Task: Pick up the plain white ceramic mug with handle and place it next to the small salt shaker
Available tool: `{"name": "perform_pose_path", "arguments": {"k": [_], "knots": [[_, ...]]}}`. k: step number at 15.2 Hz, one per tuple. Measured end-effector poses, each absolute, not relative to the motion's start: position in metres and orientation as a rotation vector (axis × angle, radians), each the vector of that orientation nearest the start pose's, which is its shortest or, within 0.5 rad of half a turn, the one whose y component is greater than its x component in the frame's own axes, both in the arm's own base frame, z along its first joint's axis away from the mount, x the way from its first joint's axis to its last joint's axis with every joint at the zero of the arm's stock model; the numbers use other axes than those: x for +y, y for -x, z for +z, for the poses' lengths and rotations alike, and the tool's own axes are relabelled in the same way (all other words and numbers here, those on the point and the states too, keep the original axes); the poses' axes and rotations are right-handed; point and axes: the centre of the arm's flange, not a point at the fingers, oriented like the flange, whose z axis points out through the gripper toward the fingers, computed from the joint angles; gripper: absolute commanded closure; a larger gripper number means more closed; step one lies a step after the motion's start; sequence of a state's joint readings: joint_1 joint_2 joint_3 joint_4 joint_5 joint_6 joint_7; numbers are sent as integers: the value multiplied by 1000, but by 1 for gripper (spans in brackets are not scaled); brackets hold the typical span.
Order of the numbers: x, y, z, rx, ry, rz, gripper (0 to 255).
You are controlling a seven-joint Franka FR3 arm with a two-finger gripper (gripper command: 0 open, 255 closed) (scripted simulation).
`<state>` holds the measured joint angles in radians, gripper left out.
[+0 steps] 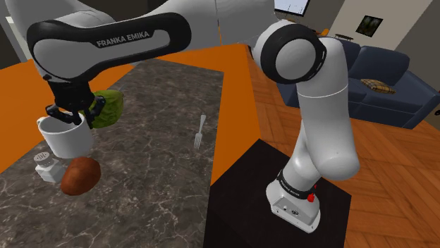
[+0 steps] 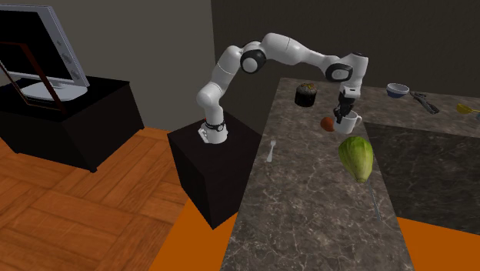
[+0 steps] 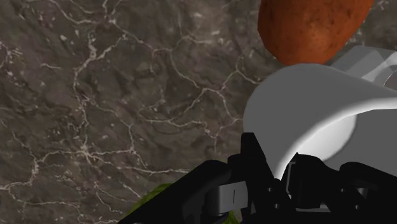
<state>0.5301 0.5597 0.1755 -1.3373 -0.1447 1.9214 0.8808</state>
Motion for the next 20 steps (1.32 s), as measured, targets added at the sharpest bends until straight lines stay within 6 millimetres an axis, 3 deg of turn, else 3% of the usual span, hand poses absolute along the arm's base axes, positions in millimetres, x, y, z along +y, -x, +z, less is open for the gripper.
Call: {"name": "perform_pose_path", "arguments": {"k": [8,14,15,20], "knots": [[433,-573,380,256,3127,-112,255],[434,-575,374,256,3125,-114,255],[434,-574,374,257,3126,-114,0],[439,-569,366,244,3139,-86,0]]}}
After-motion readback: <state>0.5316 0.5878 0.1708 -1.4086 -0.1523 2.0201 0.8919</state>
